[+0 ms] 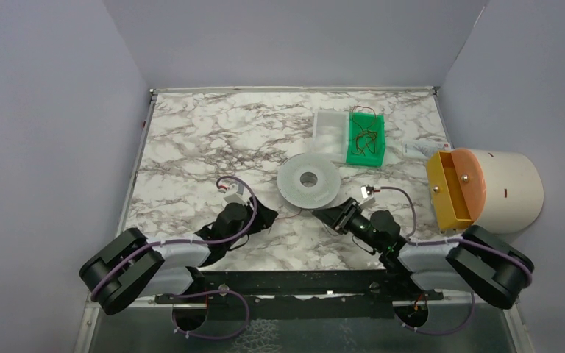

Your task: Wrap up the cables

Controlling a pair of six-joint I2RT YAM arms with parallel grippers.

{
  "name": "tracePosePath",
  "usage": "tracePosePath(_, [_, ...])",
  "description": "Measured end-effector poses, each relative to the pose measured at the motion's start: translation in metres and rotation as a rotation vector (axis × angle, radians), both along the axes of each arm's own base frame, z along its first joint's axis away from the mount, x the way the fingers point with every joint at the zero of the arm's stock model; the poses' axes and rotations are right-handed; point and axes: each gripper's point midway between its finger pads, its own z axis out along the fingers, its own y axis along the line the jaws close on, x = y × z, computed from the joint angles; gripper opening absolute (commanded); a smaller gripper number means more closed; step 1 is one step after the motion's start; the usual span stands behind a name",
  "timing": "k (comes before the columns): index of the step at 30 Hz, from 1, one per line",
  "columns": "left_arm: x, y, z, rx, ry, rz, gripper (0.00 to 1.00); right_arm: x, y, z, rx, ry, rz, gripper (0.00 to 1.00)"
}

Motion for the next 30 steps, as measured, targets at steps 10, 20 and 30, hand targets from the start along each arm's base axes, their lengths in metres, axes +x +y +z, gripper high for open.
tracePosePath(10, [-0.004, 0.015, 0.007, 0.051, -0.022, -0.004, 0.6, 0.005, -0.029, -0.005, -0.185, -0.033, -0.096, 0.38])
tracePosePath(20, [0.001, 0.027, 0.03, 0.137, -0.07, 0.004, 0.62, 0.003, -0.058, -0.037, -0.388, 0.002, -0.156, 0.39])
tracePosePath(30, [0.015, 0.028, 0.111, 0.18, -0.218, -0.006, 0.62, 0.024, -0.074, -0.014, -0.575, -0.093, -0.22, 0.4])
